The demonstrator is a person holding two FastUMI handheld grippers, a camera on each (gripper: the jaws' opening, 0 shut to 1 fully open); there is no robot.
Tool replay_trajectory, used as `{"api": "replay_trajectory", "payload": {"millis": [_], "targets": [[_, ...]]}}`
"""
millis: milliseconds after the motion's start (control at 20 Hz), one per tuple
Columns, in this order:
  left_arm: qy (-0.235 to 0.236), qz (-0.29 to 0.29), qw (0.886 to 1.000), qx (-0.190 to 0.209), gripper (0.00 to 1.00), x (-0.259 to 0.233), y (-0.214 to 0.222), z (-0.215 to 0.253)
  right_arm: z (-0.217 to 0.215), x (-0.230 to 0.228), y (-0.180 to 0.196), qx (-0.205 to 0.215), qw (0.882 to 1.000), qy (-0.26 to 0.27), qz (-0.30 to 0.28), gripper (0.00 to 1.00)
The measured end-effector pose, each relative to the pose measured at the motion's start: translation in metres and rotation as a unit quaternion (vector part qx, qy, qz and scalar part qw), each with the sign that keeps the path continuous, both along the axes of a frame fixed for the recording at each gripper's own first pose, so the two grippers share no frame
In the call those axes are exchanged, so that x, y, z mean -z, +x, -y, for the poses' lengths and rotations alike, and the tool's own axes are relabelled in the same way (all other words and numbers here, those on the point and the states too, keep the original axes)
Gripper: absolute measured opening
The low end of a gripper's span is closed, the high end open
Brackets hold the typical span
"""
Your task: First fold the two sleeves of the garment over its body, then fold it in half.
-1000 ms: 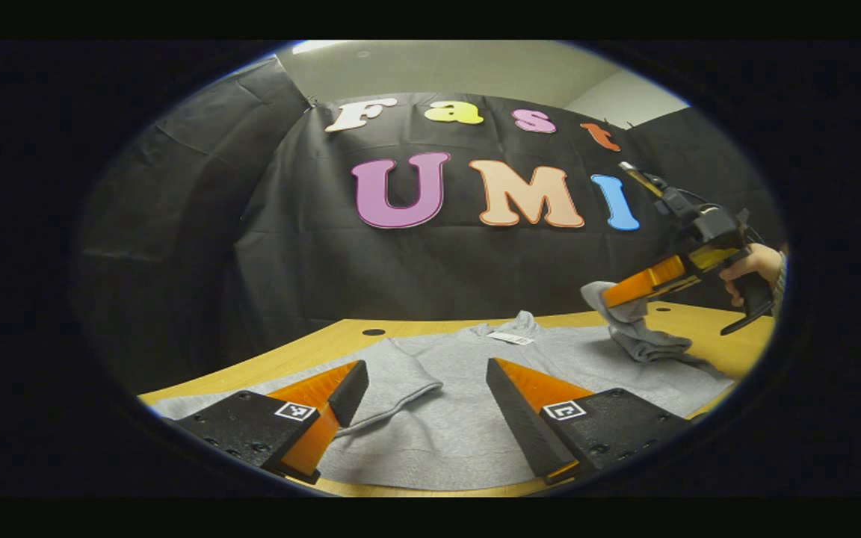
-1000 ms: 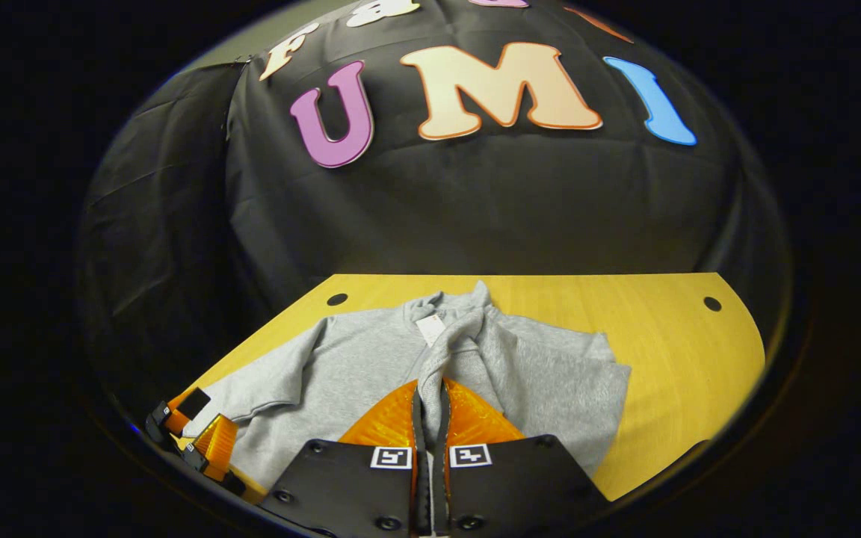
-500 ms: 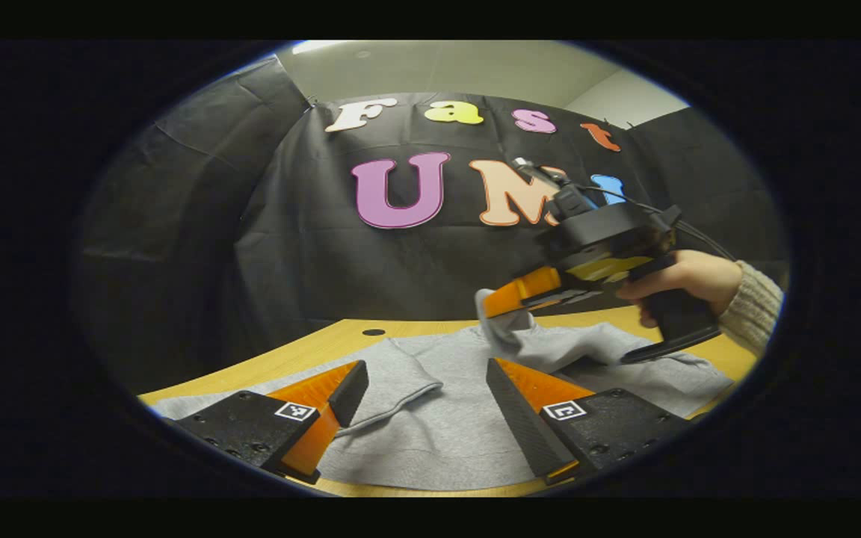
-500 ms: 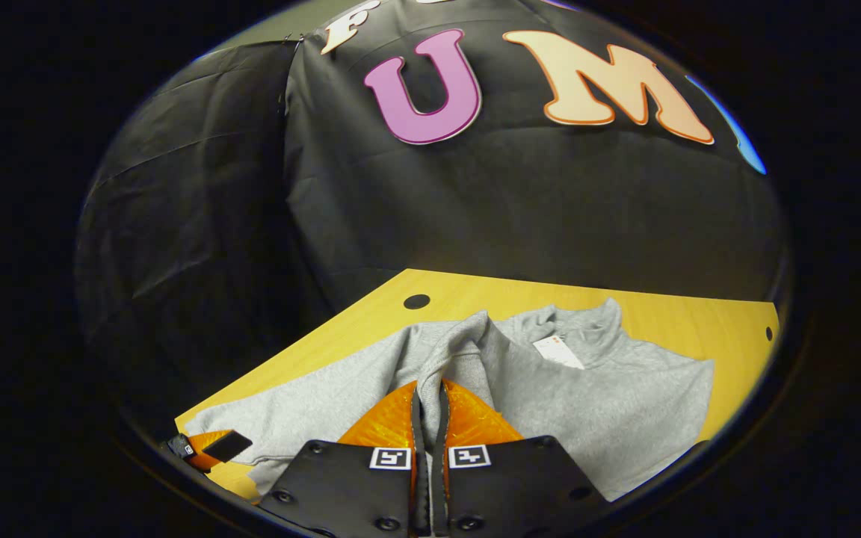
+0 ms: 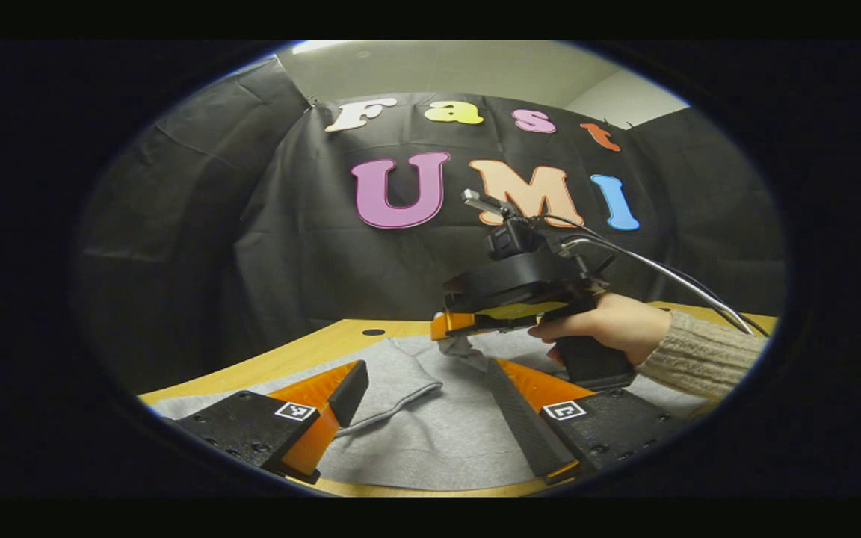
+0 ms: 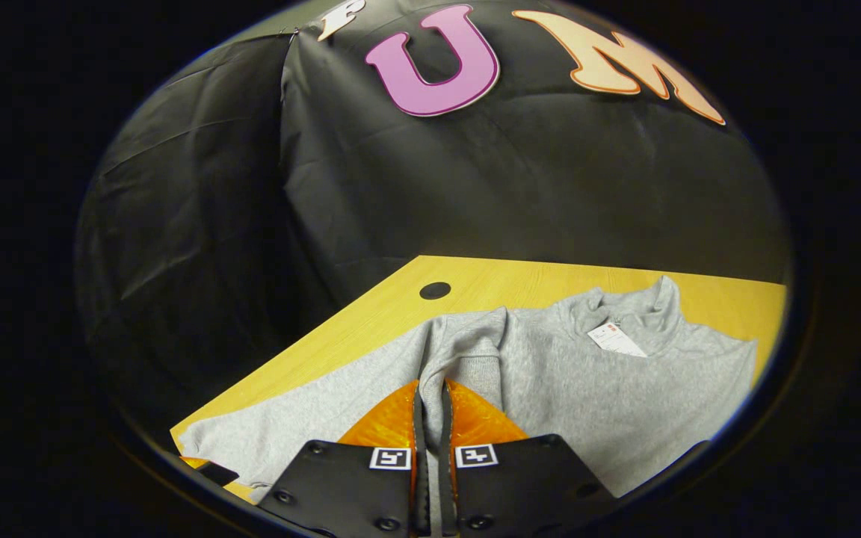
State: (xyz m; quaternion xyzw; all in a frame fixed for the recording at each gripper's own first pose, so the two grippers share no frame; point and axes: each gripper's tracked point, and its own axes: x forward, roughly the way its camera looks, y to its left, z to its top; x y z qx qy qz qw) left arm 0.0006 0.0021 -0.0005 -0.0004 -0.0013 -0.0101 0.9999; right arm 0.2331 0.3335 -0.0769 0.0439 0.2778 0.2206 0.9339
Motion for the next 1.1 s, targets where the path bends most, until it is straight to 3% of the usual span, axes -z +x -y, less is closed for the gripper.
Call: {"api": "replay_trajectory", "payload": {"millis": [150, 250, 350, 450, 500, 700, 1100], "targets": [[0.000, 0.000, 1.000, 0.000, 0.94, -0.001, 0.001, 0.000, -0.005, 0.006, -0.004, -0.010, 1.000, 0.008, -0.010, 0.10], [0.000, 0.000, 1.000, 0.000, 0.94, -0.001, 0.000, 0.000, -0.016, 0.000, -0.008, -0.024, 0.999, 0.041, -0.014, 0.17], [0.000, 0.000, 1.000, 0.000, 0.94, 0.000, 0.001, 0.000, -0.028, -0.009, -0.010, -0.036, 0.997, 0.065, -0.008, 0.35], [0.001, -0.001, 1.000, -0.004, 0.94, 0.000, 0.001, -0.001, -0.028, -0.018, -0.013, -0.040, 0.998, 0.058, 0.005, 0.63], [0.000, 0.000, 1.000, -0.004, 0.94, 0.001, 0.001, -0.001, -0.028, -0.021, -0.014, -0.044, 0.998, 0.053, 0.013, 0.88], [0.000, 0.001, 1.000, -0.005, 0.94, 0.000, 0.001, -0.001, -0.010, -0.042, -0.021, -0.045, 0.997, 0.042, 0.041, 0.96], [0.017, -0.028, 0.999, 0.003, 0.93, 0.009, -0.003, -0.004, 0.116, -0.103, -0.092, 0.005, 0.992, 0.026, 0.125, 0.97]]}}
